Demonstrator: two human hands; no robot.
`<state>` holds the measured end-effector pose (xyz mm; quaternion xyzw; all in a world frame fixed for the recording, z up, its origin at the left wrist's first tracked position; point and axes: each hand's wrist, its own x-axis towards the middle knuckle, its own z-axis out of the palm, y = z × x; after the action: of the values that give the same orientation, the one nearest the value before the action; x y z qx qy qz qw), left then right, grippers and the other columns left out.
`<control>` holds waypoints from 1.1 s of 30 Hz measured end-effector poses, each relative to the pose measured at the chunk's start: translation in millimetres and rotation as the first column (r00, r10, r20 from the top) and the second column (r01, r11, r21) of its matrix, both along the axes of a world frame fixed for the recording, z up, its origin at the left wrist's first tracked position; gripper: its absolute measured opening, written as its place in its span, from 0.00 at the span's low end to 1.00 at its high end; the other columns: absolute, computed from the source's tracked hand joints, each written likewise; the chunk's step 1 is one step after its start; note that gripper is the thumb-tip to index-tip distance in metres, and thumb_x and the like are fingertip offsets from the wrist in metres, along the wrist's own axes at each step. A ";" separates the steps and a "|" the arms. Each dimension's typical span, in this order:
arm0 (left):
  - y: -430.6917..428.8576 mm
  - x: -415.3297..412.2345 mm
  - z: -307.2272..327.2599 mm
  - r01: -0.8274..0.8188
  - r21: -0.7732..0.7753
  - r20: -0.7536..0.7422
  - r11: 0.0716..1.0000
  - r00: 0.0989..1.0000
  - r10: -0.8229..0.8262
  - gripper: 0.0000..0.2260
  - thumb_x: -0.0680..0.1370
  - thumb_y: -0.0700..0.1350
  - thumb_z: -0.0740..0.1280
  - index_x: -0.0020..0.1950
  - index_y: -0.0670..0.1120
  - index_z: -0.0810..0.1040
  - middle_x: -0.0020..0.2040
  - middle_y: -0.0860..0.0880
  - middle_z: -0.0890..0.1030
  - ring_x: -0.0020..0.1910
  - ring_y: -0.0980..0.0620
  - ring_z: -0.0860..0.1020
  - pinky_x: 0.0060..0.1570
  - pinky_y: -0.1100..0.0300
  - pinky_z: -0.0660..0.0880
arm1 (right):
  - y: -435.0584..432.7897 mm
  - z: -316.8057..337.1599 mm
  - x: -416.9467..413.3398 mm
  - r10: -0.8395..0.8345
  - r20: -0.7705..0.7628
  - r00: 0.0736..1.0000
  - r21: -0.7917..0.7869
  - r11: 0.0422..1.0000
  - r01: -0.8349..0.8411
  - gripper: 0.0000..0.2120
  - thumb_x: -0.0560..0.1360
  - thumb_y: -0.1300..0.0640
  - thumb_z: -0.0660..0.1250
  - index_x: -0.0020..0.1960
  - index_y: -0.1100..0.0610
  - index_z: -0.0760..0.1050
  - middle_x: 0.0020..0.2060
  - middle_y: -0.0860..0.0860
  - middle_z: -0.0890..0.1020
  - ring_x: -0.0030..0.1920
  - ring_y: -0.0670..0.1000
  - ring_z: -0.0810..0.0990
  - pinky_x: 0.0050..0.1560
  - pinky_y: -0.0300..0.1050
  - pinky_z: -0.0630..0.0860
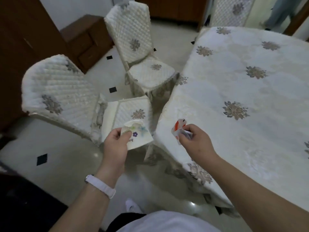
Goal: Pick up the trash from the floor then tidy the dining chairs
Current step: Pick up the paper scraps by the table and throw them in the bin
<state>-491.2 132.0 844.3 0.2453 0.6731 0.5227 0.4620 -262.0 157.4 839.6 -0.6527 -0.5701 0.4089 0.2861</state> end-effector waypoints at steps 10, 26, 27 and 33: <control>15.7 -223.6 -0.2 -0.190 0.015 -0.012 0.982 0.982 0.191 0.04 0.78 0.39 0.68 0.48 0.46 0.80 0.43 0.47 0.85 0.43 0.49 0.82 0.45 0.52 0.77 | 52.4 3.3 -225.2 0.172 0.036 0.984 0.048 0.984 -0.174 0.04 0.75 0.52 0.68 0.41 0.47 0.77 0.35 0.44 0.81 0.35 0.42 0.78 0.37 0.39 0.72; 26.8 -447.8 11.1 -0.598 -0.030 -0.087 0.801 0.800 0.594 0.04 0.78 0.38 0.67 0.49 0.46 0.80 0.44 0.44 0.85 0.44 0.43 0.82 0.47 0.50 0.78 | 167.9 -14.5 -509.4 0.511 -0.065 0.857 0.034 0.859 -0.510 0.03 0.76 0.52 0.68 0.44 0.50 0.78 0.40 0.43 0.81 0.40 0.41 0.78 0.38 0.39 0.70; 25.8 -461.1 16.8 -0.629 -0.034 -0.094 0.777 0.776 0.624 0.04 0.78 0.37 0.67 0.50 0.45 0.80 0.44 0.43 0.84 0.43 0.44 0.82 0.45 0.51 0.77 | 176.1 -14.2 -531.8 0.532 -0.088 0.842 0.030 0.847 -0.531 0.04 0.76 0.52 0.68 0.45 0.51 0.78 0.40 0.45 0.82 0.40 0.42 0.79 0.39 0.41 0.70; 27.6 -532.4 43.8 -0.739 -0.026 -0.134 0.673 0.669 0.731 0.04 0.79 0.38 0.66 0.52 0.44 0.80 0.44 0.45 0.86 0.44 0.46 0.83 0.51 0.47 0.79 | 205.3 0.1 -638.2 0.669 -0.160 0.725 0.052 0.740 -0.671 0.05 0.76 0.50 0.68 0.45 0.51 0.77 0.38 0.48 0.81 0.35 0.43 0.78 0.37 0.42 0.74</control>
<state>-1023.6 159.6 888.1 -0.0359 0.7597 0.6230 0.1830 -900.2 362.6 839.7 -0.3674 -0.7388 0.5408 0.1633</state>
